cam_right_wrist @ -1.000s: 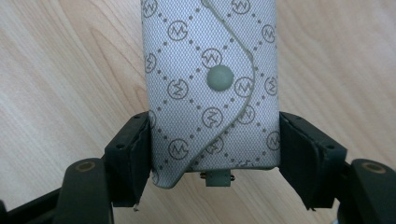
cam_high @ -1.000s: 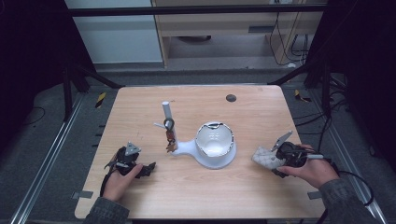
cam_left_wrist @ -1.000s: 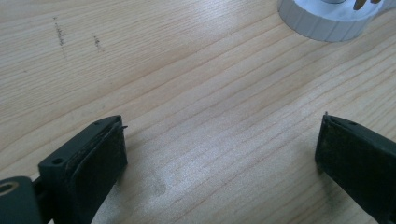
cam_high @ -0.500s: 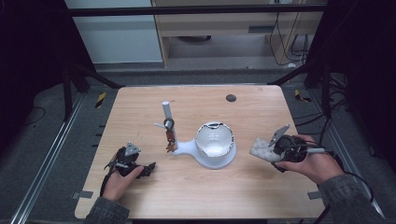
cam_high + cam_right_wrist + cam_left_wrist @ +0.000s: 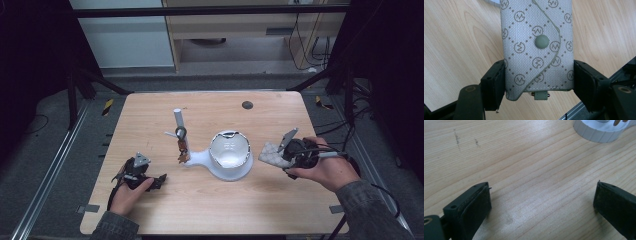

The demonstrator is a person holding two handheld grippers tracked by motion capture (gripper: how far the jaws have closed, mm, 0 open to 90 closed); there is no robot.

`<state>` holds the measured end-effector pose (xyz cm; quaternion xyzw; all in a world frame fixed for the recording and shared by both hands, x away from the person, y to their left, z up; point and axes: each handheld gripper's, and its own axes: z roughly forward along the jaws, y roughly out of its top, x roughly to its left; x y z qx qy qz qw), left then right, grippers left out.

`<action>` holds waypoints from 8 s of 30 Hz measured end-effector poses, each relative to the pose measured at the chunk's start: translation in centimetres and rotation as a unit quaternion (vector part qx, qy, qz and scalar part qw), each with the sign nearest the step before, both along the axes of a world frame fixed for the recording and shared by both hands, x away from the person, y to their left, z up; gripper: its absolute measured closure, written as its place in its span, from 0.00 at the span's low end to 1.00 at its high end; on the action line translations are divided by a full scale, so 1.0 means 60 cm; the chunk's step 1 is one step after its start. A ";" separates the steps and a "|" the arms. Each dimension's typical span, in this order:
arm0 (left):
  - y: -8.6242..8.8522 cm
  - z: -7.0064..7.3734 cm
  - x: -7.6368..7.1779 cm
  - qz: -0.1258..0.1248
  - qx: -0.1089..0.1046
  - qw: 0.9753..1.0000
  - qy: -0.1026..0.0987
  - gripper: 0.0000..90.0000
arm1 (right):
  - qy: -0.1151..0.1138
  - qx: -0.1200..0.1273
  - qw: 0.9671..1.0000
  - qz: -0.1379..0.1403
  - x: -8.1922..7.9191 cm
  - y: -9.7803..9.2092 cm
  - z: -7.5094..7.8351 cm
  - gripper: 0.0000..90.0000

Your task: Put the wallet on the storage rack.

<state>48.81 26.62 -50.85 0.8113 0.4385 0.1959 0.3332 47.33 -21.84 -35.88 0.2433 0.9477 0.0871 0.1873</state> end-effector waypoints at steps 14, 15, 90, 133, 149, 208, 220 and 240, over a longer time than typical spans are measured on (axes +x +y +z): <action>0.000 0.000 0.000 0.000 0.000 1.000 0.000 0.01 | -0.013 -0.007 1.000 0.020 0.002 0.033 0.011 0.34; 0.000 0.000 0.000 0.000 0.000 1.000 0.000 0.01 | -0.013 -0.007 1.000 0.020 0.002 0.033 0.011 0.34; -0.001 0.000 0.001 0.000 -0.002 1.000 0.002 0.00 | 0.016 -0.031 0.998 0.050 0.052 0.195 -0.016 0.34; -0.001 0.000 0.001 -0.001 -0.002 1.000 0.001 0.00 | 0.029 -0.042 0.997 0.052 0.067 0.222 -0.031 0.34; -0.001 0.000 0.001 -0.001 -0.002 1.000 0.001 0.00 | 0.034 -0.044 0.997 0.052 0.072 0.230 -0.038 0.34; -0.001 0.000 0.001 -0.003 0.000 1.000 0.003 0.00 | 0.033 0.019 0.999 0.034 0.061 0.213 -0.029 0.07; -0.001 0.000 0.001 -0.003 0.000 1.000 0.003 0.00 | 0.028 0.026 0.999 0.031 0.059 0.204 -0.024 0.06; -0.001 0.000 0.001 -0.003 0.000 1.000 0.003 0.00 | 0.010 0.060 0.998 0.020 0.042 0.164 -0.018 0.06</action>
